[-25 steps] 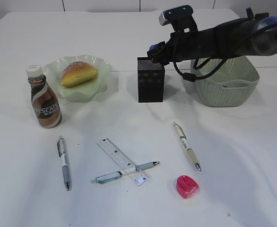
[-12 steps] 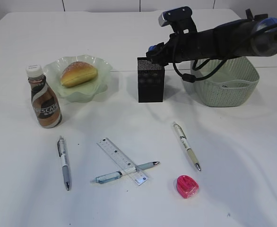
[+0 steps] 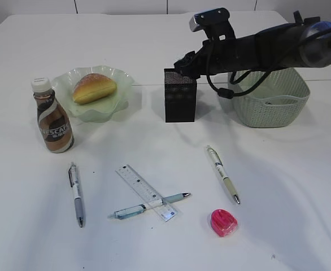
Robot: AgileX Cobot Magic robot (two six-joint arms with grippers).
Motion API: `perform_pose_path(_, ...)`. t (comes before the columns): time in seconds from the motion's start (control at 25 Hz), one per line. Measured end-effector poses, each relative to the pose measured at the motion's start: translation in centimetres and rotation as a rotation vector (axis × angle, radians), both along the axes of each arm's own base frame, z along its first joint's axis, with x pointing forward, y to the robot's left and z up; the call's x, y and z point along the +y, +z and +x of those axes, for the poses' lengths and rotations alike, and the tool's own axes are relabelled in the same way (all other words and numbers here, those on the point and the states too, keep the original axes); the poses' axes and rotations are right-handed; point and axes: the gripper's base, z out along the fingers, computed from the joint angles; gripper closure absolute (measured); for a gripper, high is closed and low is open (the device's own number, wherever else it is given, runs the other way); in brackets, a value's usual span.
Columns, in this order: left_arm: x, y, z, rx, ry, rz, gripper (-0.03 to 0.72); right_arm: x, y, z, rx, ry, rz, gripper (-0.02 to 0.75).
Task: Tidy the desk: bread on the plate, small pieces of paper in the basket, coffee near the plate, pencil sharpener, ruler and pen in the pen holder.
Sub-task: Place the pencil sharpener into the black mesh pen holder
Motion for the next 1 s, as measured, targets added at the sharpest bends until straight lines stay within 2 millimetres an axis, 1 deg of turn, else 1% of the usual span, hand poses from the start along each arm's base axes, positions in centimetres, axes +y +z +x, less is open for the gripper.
perform_pose_path(0.16,0.0,0.0,0.0,0.0,0.0,0.0,0.341,0.0,0.1,0.0,0.005,-0.014,0.03,0.318)
perform_pose_path(0.32,0.0,0.0,0.0,0.0,0.0,0.0,0.341,0.0,0.1,0.1,0.006,-0.016,0.034,0.318)
perform_pose_path(0.52,0.0,0.0,0.0,0.0,0.0,0.0,0.341,0.4,0.2,-0.2,0.044,0.01,0.098,0.316)
perform_pose_path(0.68,0.0,0.0,0.0,0.0,0.0,0.0,0.341,0.6,1.2,-0.7,0.063,0.035,0.123,0.316)
perform_pose_path(0.72,0.0,0.0,0.0,0.0,0.0,0.0,0.341,0.7,2.2,-1.1,0.068,0.054,0.116,0.316)
perform_pose_path(0.76,0.0,0.0,0.0,0.0,0.0,0.0,0.341,0.7,2.4,-1.2,0.073,0.057,0.115,0.316)
perform_pose_path(0.8,0.0,0.0,0.0,0.0,0.0,0.0,0.341,0.6,3.5,-1.7,0.09,0.081,0.089,0.316)
perform_pose_path(0.88,0.0,0.0,0.0,0.0,0.0,0.0,0.341,0.4,4.4,-2.5,0.125,0.105,0.045,0.316)
perform_pose_path(1.0,0.0,0.0,0.0,0.0,0.0,0.0,0.341,0.0,5.1,-3.6,0.226,0.122,0.0,0.316)
